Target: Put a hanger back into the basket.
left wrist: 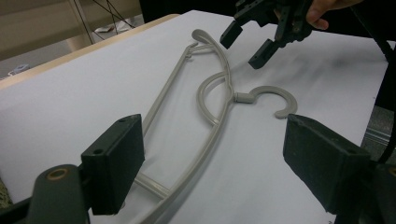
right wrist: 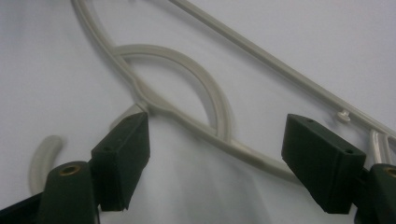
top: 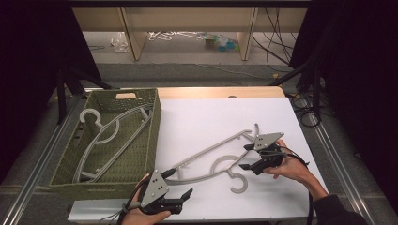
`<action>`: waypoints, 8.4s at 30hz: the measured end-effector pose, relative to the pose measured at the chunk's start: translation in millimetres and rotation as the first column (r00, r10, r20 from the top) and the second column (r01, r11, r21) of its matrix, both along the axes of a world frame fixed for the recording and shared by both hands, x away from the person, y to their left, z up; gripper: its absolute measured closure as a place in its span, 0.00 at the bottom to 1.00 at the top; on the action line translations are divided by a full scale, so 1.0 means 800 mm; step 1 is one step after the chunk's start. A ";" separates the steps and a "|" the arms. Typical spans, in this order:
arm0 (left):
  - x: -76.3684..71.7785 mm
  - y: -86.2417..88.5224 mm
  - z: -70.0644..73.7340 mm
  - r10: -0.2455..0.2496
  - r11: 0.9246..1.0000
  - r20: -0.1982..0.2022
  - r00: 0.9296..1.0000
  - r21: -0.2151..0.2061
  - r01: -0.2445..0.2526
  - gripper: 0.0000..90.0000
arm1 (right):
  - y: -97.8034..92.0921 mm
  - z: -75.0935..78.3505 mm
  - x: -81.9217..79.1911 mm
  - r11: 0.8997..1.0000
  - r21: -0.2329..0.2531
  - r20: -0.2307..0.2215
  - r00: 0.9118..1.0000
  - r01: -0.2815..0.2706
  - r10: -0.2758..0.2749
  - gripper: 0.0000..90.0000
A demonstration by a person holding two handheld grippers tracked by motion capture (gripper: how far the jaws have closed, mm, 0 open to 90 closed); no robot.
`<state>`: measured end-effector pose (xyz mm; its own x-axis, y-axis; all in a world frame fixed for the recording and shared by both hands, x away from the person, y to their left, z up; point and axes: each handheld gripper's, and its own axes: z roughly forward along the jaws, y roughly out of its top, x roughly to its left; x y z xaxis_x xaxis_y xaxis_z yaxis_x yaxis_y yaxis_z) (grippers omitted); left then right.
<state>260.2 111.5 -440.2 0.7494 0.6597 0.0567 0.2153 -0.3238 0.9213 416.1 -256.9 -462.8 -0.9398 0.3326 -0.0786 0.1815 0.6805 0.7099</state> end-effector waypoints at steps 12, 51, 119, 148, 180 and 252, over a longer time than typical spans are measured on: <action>0.000 -0.002 -0.004 -0.019 1.000 -0.020 1.000 0.012 0.019 0.23 | 0.013 -0.005 0.034 0.990 -0.115 0.000 0.997 -0.078 0.078 0.35; 0.023 -0.040 -0.019 -0.118 0.972 -0.067 0.991 0.197 0.129 0.31 | 0.018 -0.007 -0.005 0.886 -0.214 -0.154 0.910 -0.411 0.385 0.84; 0.101 -0.104 0.008 -0.227 0.892 -0.048 0.973 0.391 0.228 0.88 | -0.013 0.099 -0.021 0.990 0.017 0.082 0.987 -0.140 0.138 0.40; 0.112 -0.009 0.078 -0.116 0.951 -0.329 0.937 -0.308 0.009 0.88 | -0.031 0.048 -0.094 0.955 0.258 0.027 0.987 0.146 -0.158 0.24; 0.119 0.115 0.168 0.016 0.903 -0.278 0.960 -0.408 -0.133 0.88 | -0.028 0.041 -0.113 0.947 0.291 -0.009 0.990 0.137 -0.140 0.21; 0.150 0.318 0.087 0.246 0.936 -0.385 0.889 -0.143 -0.321 0.88 | -0.029 0.039 -0.111 0.955 0.269 -0.024 0.992 0.128 -0.127 0.21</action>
<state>380.1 366.2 -370.2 0.4736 0.8161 -0.3311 0.5954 -0.0196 0.8032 327.3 -280.4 -431.3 -0.8884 0.4577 0.0362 0.2593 0.4351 0.8622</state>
